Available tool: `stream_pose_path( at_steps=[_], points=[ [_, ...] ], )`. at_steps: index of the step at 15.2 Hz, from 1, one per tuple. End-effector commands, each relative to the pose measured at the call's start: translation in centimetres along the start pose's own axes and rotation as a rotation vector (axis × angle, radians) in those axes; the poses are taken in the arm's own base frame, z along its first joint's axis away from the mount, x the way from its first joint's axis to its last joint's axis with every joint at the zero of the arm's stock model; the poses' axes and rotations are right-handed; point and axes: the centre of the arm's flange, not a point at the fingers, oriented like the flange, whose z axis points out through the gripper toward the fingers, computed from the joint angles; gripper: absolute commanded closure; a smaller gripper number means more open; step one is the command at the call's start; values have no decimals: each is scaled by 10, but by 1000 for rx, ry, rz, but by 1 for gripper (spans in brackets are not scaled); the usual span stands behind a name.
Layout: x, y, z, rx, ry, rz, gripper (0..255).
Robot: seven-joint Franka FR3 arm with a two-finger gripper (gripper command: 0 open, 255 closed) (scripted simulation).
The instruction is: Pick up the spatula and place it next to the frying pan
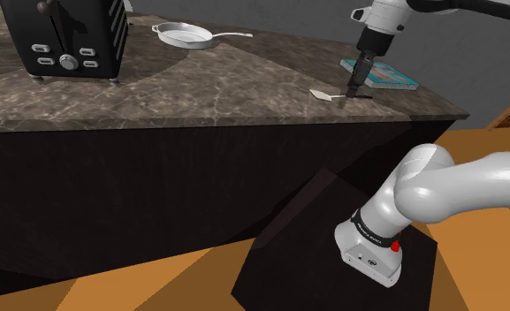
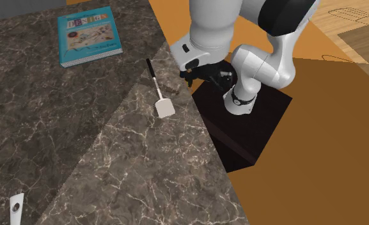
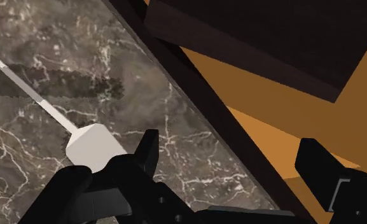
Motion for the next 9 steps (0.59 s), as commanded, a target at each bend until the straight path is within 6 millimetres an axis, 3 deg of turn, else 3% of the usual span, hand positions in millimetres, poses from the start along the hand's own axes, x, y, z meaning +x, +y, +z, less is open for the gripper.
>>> stream_pose_path(
  at_steps=[1, 9],
  points=[
    [-10, 22, 9, -11, -8, -103, 0],
    [-20, 119, 25, -48, -33, -470, 0]
  ],
)
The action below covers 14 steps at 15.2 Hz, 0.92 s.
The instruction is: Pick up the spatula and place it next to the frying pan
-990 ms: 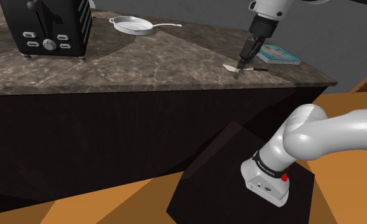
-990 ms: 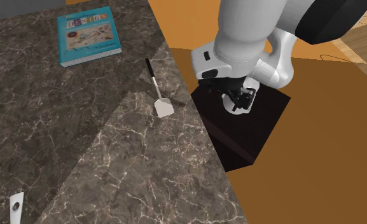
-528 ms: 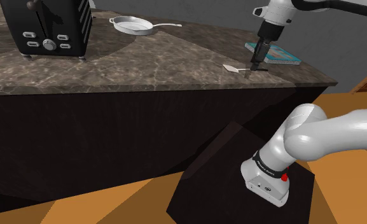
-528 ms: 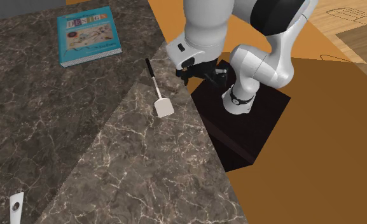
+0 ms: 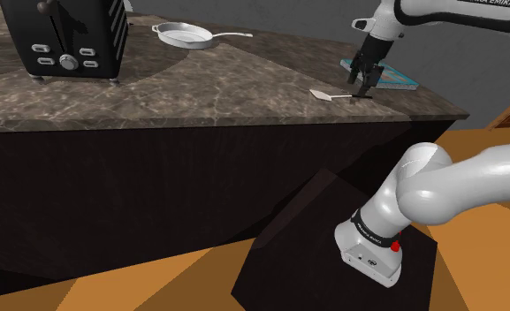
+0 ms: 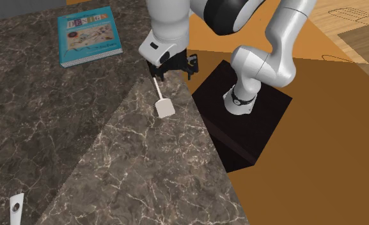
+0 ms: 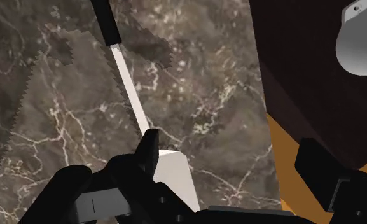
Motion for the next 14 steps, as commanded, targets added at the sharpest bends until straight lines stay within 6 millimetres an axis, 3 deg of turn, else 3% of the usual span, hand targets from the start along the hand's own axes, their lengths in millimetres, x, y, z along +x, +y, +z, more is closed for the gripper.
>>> stream_pose_path(
  at_steps=[1, 5, 14],
  points=[
    [-8, 26, 5, -10, -8, -99, 0],
    [-18, 74, 13, -29, -21, -283, 0],
    [-18, 75, 53, -29, -21, -284, 0]
  ],
)
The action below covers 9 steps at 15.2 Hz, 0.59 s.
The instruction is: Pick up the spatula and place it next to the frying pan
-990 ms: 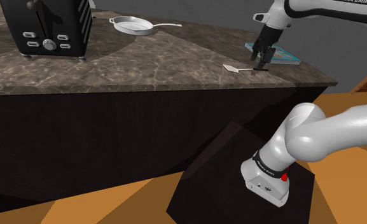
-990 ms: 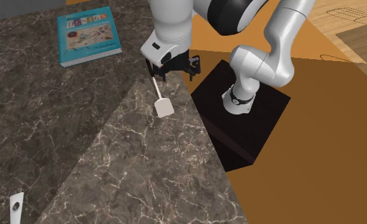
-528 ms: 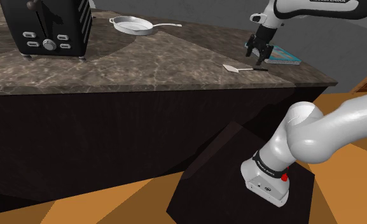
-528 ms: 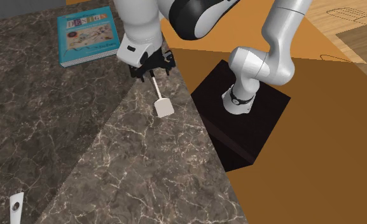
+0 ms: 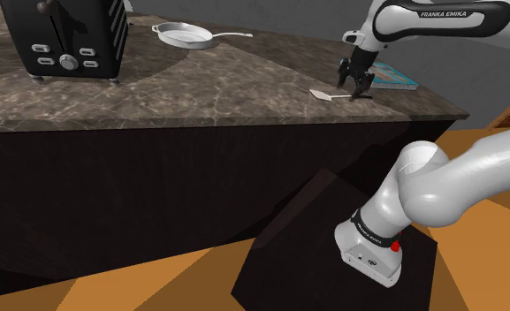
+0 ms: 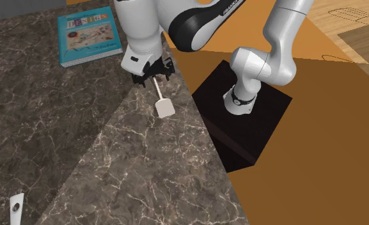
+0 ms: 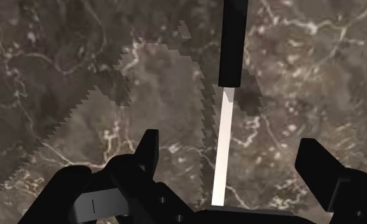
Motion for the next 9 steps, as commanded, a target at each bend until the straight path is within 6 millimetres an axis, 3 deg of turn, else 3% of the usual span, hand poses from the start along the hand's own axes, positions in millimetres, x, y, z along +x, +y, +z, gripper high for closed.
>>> stream_pose_path(
  at_steps=[1, 7, 8, 9],
  points=[
    [0, 0, 4, 0, 0, 0, 0],
    [0, 0, 4, 0, 0, 0, 0],
    [0, 0, 4, 0, 0, 0, 255],
    [0, 0, 4, 0, 0, 0, 255]
  ],
)
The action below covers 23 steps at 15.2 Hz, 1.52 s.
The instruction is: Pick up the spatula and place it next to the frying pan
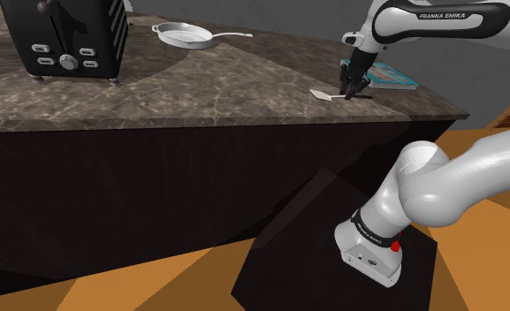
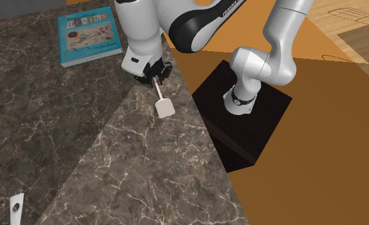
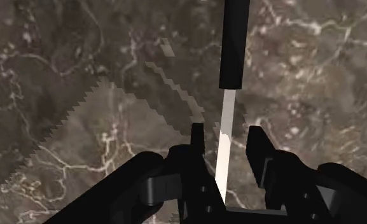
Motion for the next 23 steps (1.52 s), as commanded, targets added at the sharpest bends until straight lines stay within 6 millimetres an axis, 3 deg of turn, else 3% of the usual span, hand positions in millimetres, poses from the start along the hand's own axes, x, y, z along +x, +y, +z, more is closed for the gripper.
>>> stream_pose_path(
  at_steps=[1, 8, 23],
  points=[
    [0, 0, 0, 0, 0, 0, 255],
    [0, 0, 0, 0, 0, 0, 255],
    [-5, 0, -79, 0, 0, 0, 255]
  ],
)
